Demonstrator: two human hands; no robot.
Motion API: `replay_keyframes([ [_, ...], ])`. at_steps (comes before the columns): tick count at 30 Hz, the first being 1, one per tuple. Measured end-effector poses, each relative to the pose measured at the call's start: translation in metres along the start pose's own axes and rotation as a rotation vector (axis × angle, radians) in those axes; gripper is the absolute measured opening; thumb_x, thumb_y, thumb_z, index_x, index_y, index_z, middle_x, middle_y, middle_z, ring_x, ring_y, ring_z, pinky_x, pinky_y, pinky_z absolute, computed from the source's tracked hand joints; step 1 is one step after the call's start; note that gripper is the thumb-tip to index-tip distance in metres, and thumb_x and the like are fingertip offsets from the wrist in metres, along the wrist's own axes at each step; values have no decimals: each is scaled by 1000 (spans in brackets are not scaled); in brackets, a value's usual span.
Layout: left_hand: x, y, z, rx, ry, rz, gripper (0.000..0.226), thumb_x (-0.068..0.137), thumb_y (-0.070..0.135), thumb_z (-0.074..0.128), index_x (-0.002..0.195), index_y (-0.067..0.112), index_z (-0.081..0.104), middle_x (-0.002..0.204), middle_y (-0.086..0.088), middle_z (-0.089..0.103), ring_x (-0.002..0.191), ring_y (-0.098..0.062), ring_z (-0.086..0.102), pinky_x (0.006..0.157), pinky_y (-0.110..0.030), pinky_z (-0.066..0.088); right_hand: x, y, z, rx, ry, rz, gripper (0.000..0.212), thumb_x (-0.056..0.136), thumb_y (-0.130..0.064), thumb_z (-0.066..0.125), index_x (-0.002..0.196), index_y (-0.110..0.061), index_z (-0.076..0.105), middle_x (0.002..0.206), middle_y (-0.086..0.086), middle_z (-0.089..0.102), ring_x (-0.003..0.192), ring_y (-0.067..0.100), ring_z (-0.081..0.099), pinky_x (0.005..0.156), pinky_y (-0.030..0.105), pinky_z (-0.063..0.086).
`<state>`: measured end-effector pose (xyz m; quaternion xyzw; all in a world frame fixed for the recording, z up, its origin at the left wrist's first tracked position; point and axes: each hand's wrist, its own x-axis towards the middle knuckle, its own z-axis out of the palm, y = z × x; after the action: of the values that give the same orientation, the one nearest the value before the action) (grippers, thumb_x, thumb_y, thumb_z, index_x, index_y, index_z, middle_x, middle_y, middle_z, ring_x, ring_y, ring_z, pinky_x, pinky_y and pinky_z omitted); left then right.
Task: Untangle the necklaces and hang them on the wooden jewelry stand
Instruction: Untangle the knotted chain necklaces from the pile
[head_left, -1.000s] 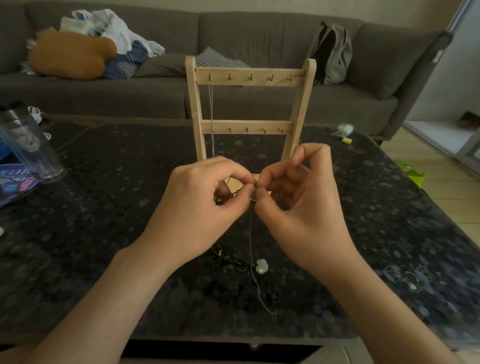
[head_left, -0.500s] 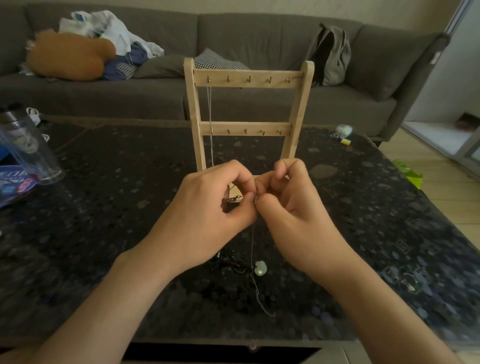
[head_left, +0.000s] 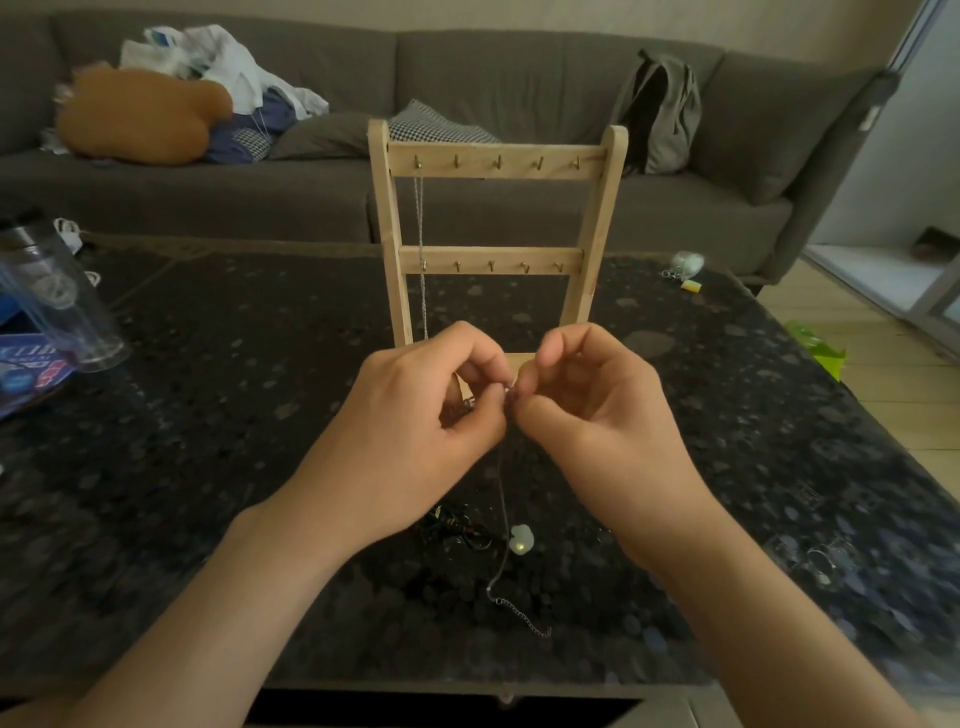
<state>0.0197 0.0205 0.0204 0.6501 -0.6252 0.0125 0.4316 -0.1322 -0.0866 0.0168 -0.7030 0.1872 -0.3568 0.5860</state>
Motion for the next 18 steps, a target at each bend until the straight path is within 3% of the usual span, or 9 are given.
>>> replay_keyframes([
  [4, 1, 2, -5, 4, 10, 10, 8, 97, 22, 69, 105, 22, 70, 81, 21, 66, 72, -10, 70, 63, -13, 50, -3, -1, 0, 31, 2, 0, 30, 89, 12, 72, 105, -10, 58, 89, 6, 70, 85, 23, 72, 83, 41, 64],
  [7, 2, 2, -7, 14, 9, 5, 7, 95, 22, 72, 102, 20, 73, 78, 27, 62, 73, -4, 68, 63, -9, 47, -3, -1, 2, 10, 21, -13, 29, 90, 6, 76, 107, -10, 60, 94, 10, 71, 84, 33, 74, 81, 50, 64],
  [11, 2, 0, -8, -4, 1, -22, 6, 94, 23, 73, 100, 21, 74, 80, 26, 65, 74, -7, 70, 62, -9, 47, -3, 1, 2, -19, 47, -24, 26, 93, 3, 76, 108, -15, 63, 93, 6, 75, 85, 33, 76, 83, 55, 64],
  [14, 1, 1, -9, -52, -5, -48, 6, 96, 25, 69, 98, 22, 74, 75, 23, 68, 72, -6, 71, 61, -11, 49, -3, 1, 0, 2, 38, -28, 24, 96, 3, 74, 112, -13, 65, 94, 7, 77, 83, 28, 78, 83, 43, 66],
  [18, 2, -1, -9, -116, 6, -113, 7, 98, 27, 66, 98, 24, 73, 79, 16, 72, 70, -12, 72, 57, -20, 53, -4, -2, -1, -12, 36, -26, 24, 97, 1, 73, 117, -12, 68, 97, 7, 80, 78, 23, 81, 70, 28, 63],
])
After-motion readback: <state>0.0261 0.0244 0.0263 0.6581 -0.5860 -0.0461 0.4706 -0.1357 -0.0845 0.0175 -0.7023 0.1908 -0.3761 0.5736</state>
